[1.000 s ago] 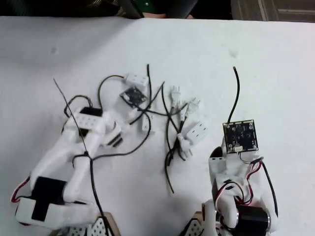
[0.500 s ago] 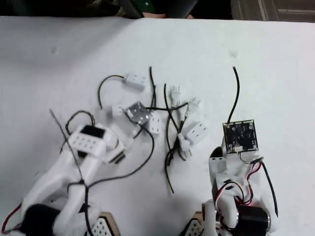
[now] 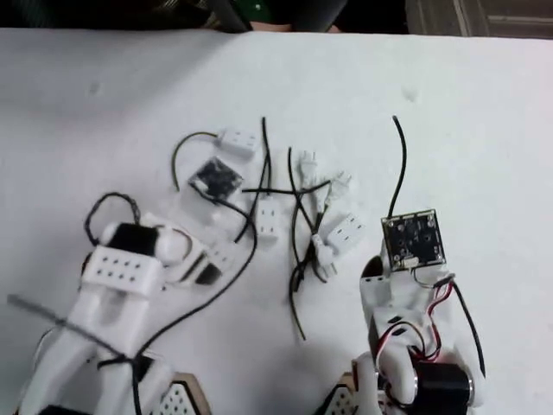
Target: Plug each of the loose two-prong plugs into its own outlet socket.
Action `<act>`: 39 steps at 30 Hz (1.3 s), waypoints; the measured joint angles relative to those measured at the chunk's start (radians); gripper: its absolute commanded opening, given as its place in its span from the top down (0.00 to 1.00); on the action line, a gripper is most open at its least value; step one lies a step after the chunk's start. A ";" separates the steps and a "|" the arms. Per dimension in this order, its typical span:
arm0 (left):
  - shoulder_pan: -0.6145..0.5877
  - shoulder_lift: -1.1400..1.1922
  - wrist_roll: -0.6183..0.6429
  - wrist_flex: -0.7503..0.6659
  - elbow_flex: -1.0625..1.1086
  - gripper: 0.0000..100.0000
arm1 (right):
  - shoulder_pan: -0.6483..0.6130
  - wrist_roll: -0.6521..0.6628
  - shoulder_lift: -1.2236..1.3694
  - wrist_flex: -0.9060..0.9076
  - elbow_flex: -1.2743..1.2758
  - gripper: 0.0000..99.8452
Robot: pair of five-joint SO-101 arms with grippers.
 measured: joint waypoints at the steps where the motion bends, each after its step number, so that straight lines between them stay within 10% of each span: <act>1: -0.008 -0.021 0.000 0.015 -0.008 0.71 | -0.002 0.000 0.000 -0.002 -0.014 0.98; 12: 0.031 -0.089 -0.049 -0.055 0.152 0.71 | -0.157 -0.063 -0.002 -0.002 -0.051 0.98; 25: 0.025 0.453 -0.068 -0.153 -0.110 0.85 | -0.193 -0.069 -0.002 -0.002 -0.051 0.98; 39: 0.023 0.525 -0.068 -0.049 -0.282 0.71 | -0.195 -0.069 -0.002 -0.002 -0.051 0.98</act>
